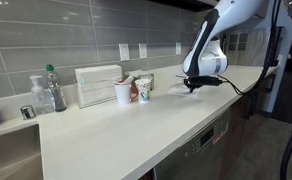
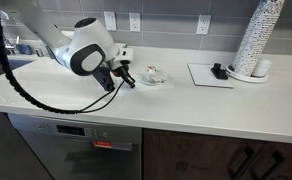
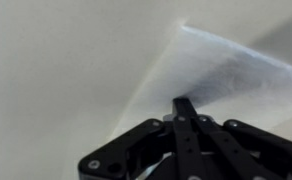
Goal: Slide the white paper towel and everything on it forward then turn it ninety degrees clockwise
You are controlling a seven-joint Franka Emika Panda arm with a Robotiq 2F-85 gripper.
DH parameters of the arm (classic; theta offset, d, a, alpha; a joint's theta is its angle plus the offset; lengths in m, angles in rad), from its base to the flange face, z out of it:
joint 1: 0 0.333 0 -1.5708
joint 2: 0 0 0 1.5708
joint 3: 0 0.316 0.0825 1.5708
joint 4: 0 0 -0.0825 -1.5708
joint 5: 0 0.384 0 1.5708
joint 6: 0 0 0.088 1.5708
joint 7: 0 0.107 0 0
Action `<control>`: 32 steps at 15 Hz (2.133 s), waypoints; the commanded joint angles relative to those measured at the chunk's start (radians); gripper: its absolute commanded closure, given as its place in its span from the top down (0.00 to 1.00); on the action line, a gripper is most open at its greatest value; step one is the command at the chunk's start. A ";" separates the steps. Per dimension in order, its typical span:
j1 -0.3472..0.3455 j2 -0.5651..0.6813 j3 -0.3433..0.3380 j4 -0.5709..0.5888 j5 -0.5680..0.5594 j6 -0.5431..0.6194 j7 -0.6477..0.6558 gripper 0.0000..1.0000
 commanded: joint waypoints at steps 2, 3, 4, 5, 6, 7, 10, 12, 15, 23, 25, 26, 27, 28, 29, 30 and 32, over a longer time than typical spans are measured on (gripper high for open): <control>0.111 -0.013 -0.093 -0.024 -0.028 -0.121 0.029 0.00; 0.132 -0.021 -0.105 -0.026 -0.031 -0.145 0.031 0.00; 0.152 -0.029 -0.115 -0.027 -0.034 -0.171 0.036 0.00; 0.171 -0.036 -0.124 -0.027 -0.038 -0.200 0.042 0.00; 0.191 -0.043 -0.133 -0.027 -0.042 -0.236 0.052 0.00; 0.207 -0.048 -0.139 -0.024 -0.045 -0.270 0.063 0.00; 0.189 -0.068 -0.102 -0.018 -0.119 -0.344 0.139 0.00; 0.181 -0.081 -0.078 -0.014 -0.154 -0.388 0.180 0.00; 0.171 -0.095 -0.037 -0.004 -0.174 -0.462 0.221 0.00; 0.149 -0.106 0.040 0.034 -0.163 -0.583 0.328 0.00; 0.136 -0.132 0.053 0.028 -0.155 -0.597 0.327 0.00; 0.131 -0.148 0.057 0.022 -0.154 -0.603 0.322 0.00; 0.124 -0.173 0.059 0.014 -0.156 -0.614 0.313 0.00; 0.119 -0.191 0.061 0.008 -0.160 -0.626 0.307 0.00; 0.113 -0.218 0.061 0.003 -0.167 -0.645 0.300 0.00; 0.103 -0.241 0.065 0.002 -0.166 -0.662 0.286 0.00; 0.081 -0.289 0.068 0.003 -0.168 -0.700 0.261 0.00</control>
